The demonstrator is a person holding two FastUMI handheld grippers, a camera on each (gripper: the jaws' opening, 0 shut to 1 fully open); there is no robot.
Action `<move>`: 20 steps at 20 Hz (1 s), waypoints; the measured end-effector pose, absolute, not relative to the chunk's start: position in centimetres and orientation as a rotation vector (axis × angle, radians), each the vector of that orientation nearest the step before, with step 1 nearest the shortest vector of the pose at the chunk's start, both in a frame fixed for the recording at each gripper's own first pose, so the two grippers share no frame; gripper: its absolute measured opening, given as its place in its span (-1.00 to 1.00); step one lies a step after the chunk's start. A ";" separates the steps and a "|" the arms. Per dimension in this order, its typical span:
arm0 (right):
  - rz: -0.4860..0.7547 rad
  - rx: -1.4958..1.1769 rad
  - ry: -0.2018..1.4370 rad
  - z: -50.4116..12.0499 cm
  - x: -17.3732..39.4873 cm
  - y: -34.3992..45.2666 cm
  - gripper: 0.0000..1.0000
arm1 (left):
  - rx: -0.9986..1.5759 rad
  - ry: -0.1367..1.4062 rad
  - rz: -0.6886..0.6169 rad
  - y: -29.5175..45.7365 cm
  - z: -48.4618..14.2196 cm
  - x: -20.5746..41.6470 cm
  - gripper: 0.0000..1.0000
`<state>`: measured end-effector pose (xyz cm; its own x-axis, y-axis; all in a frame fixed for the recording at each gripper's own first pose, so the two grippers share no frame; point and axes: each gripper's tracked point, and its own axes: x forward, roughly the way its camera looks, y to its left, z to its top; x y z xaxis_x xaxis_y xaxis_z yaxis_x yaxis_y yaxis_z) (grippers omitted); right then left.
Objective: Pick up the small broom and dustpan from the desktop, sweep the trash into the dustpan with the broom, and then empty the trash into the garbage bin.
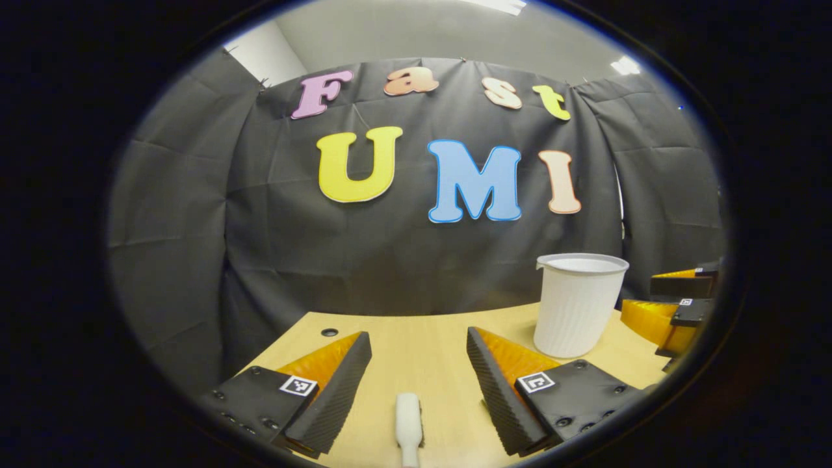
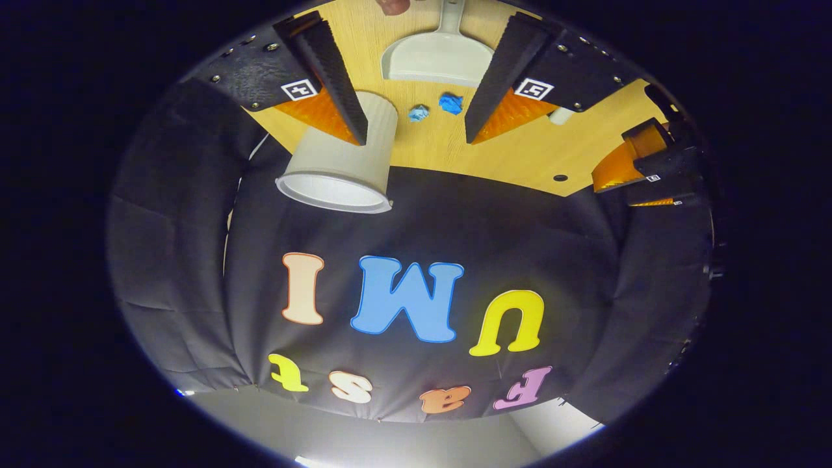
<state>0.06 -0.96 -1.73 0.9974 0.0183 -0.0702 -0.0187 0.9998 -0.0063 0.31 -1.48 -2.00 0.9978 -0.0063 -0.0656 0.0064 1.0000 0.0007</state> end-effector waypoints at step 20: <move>0.098 0.048 0.481 -11.8 0.0 0.6 0.89 | -0.019 0.514 -0.028 -0.4 -15.4 0.7 0.92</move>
<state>0.04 0.61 -11.80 0.8821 0.1058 -0.4591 -0.0829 0.9941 0.0696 0.68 -0.40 -15.35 0.8704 -0.0316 -0.4913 0.0222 0.9994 -0.0249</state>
